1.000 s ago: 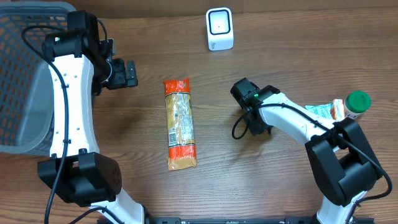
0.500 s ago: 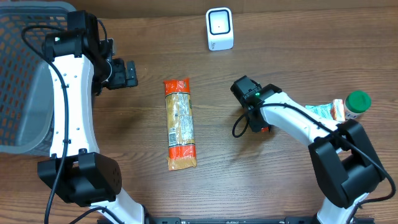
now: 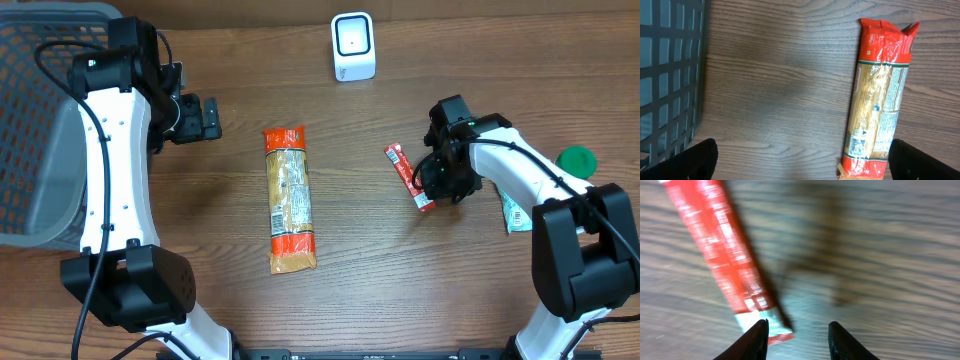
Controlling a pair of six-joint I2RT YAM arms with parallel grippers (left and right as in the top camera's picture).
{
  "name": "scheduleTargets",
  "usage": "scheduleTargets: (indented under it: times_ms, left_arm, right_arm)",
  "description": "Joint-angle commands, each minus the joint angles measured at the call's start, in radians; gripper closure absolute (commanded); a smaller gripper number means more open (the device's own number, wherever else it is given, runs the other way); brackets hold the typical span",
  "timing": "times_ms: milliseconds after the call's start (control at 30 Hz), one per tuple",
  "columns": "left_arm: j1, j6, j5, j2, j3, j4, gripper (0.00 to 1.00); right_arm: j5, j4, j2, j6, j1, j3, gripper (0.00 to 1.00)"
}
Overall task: Scan the item barcode
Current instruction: 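Raise the red strip and carry it toward the white scanner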
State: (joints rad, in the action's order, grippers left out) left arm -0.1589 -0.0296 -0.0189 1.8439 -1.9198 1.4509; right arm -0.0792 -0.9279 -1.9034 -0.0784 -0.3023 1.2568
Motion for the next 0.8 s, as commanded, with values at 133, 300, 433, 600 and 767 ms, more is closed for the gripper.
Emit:
scheduleTargets:
  times_ms: [133,300,433,600,767]
  left_arm:
    - [0.002,0.008,-0.004,-0.025,-0.018,0.000,0.00]
    - [0.002,0.008,-0.004,-0.025,-0.018,0.000,0.00]
    - [0.002,0.008,-0.004,-0.025,-0.018,0.000,0.00]
    - [0.002,0.008,-0.004,-0.025,-0.018,0.000,0.00]
    - [0.002,0.008,-0.004,-0.025,-0.018,0.000,0.00]
  right_arm:
    - [-0.035,0.007,0.035,-0.004,-0.038,0.012,0.58]
    - [-0.012,0.020,0.035,-0.003,-0.039,0.012,0.58]
    - [-0.012,0.018,0.035,-0.004,-0.039,0.012,0.58]
    - [-0.011,0.047,0.035,-0.003,-0.039,-0.022,0.58]
    - [-0.008,0.130,0.035,-0.003,-0.039,-0.098,0.55]
